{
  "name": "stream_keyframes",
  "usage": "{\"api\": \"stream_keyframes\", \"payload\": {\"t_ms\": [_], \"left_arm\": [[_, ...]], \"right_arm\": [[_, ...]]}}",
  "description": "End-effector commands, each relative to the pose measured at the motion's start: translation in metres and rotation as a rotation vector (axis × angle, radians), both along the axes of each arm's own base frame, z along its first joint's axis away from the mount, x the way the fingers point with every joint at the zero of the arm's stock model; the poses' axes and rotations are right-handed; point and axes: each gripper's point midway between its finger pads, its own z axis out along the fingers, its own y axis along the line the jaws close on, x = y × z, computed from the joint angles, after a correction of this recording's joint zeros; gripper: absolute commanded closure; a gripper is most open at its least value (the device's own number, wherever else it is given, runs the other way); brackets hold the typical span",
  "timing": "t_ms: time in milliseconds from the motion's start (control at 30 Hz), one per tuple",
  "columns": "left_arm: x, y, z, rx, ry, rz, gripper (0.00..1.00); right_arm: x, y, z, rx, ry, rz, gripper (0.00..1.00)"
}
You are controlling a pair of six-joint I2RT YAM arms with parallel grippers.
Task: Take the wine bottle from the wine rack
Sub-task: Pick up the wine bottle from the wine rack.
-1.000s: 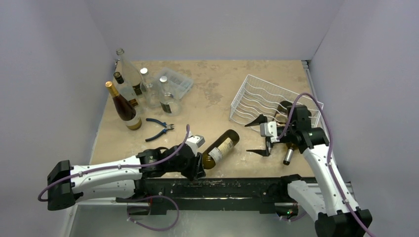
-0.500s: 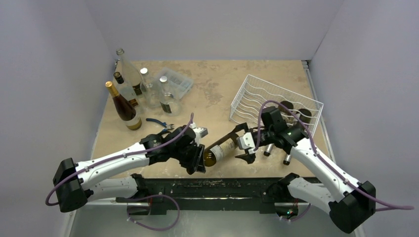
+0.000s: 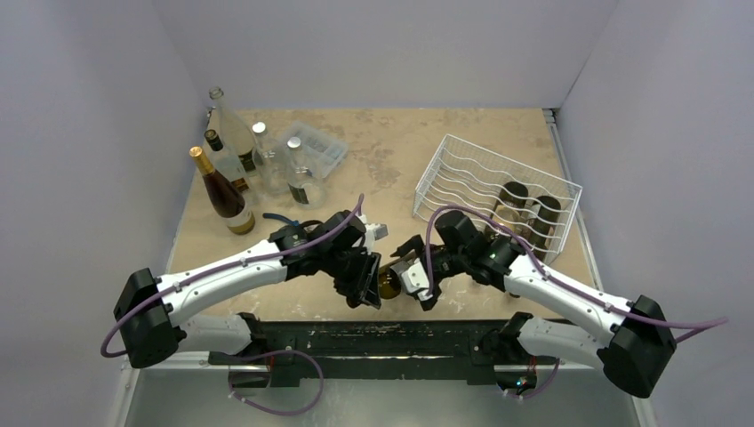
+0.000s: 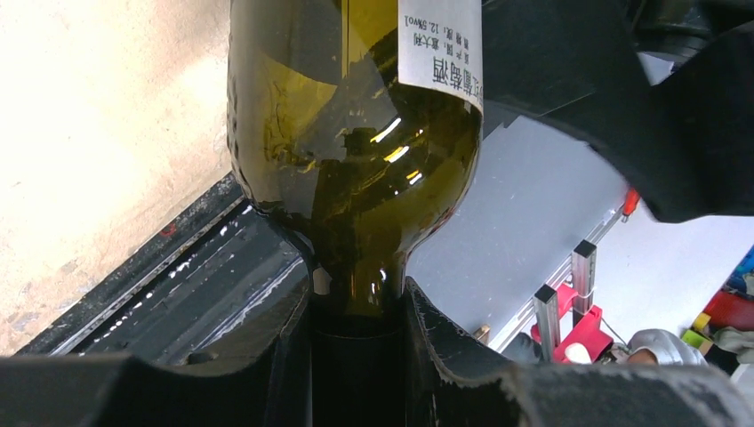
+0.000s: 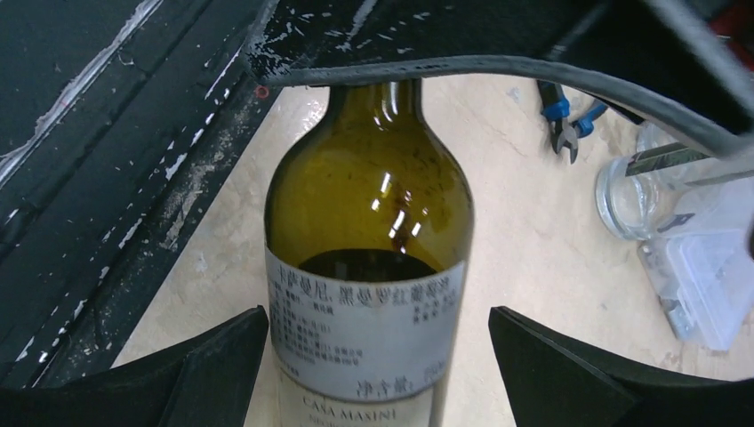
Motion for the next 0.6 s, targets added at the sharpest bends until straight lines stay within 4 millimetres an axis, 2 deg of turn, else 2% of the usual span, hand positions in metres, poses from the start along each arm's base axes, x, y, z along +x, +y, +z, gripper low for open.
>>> {"api": "stream_keyframes", "payload": {"t_ms": [0, 333, 433, 567], "left_arm": [[0.014, -0.033, 0.054, -0.2, -0.091, -0.063, 1.0], [0.018, -0.04, 0.054, -0.222, -0.065, -0.067, 1.0], [0.019, -0.042, 0.055, -0.236, -0.062, -0.065, 1.0], [0.021, -0.042, 0.056, -0.25, -0.064, -0.054, 0.98]], "right_arm": [[0.007, 0.008, -0.007, -0.001, -0.048, -0.027, 0.01], [0.005, 0.016, -0.015, 0.007, -0.056, -0.034, 0.04], [0.005, 0.018, -0.014, 0.016, -0.05, -0.039, 0.12], [0.005, 0.021, -0.011, 0.023, -0.046, -0.037, 0.3]]}}
